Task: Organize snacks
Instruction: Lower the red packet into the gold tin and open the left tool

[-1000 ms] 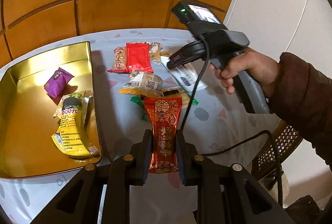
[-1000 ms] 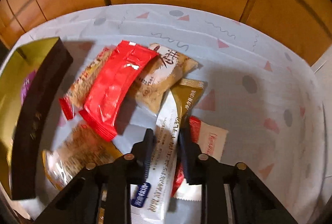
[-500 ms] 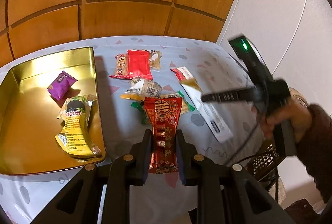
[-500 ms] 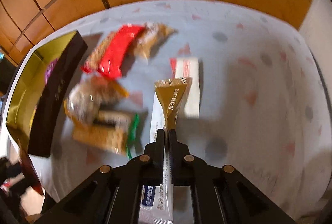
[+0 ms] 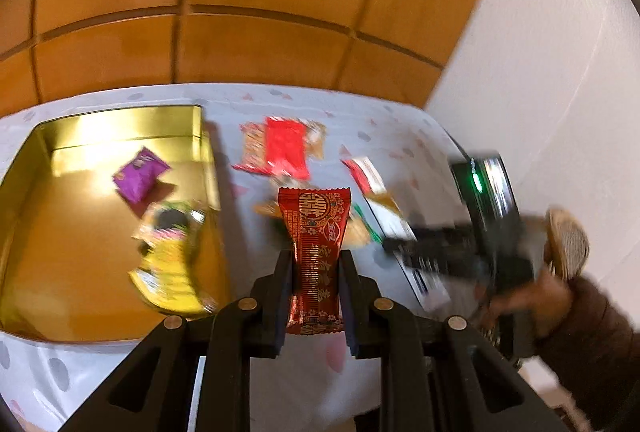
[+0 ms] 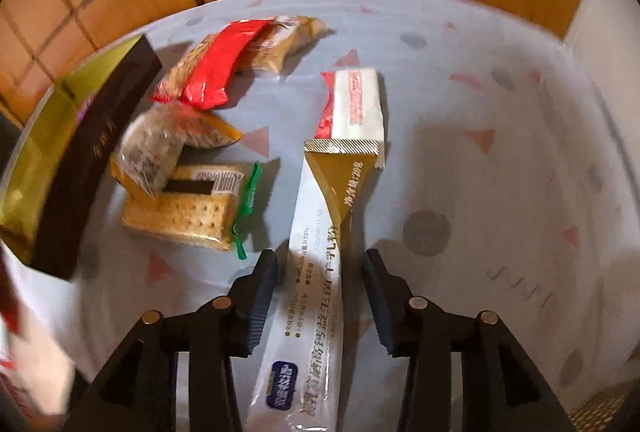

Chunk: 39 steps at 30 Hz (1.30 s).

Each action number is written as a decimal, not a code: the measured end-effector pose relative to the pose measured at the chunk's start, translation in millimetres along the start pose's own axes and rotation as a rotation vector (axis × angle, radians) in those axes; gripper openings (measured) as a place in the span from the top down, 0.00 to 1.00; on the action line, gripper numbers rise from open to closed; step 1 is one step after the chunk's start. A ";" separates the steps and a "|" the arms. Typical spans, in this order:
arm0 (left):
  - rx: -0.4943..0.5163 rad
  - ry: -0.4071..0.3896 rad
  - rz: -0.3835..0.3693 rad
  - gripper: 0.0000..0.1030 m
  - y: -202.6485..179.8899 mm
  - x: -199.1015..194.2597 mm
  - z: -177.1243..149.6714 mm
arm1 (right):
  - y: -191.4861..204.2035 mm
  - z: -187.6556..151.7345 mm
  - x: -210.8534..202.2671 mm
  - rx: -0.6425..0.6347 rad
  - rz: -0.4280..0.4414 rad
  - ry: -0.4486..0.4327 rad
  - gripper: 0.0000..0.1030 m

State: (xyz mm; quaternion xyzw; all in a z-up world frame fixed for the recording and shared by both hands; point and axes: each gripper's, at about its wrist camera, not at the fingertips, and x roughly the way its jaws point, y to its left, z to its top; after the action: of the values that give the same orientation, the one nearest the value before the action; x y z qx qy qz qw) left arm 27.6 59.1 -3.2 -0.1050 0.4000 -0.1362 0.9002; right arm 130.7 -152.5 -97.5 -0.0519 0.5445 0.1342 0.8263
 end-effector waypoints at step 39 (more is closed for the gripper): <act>-0.166 0.014 0.355 0.68 68.8 14.5 28.9 | 3.7 -10.6 -4.8 -0.024 -0.012 -0.081 0.72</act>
State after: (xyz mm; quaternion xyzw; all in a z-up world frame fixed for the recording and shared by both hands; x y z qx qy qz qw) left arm 69.6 121.4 -14.7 -0.1056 0.4285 0.0575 0.8955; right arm 118.5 -152.2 -97.1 -0.0597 0.5085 0.1376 0.8479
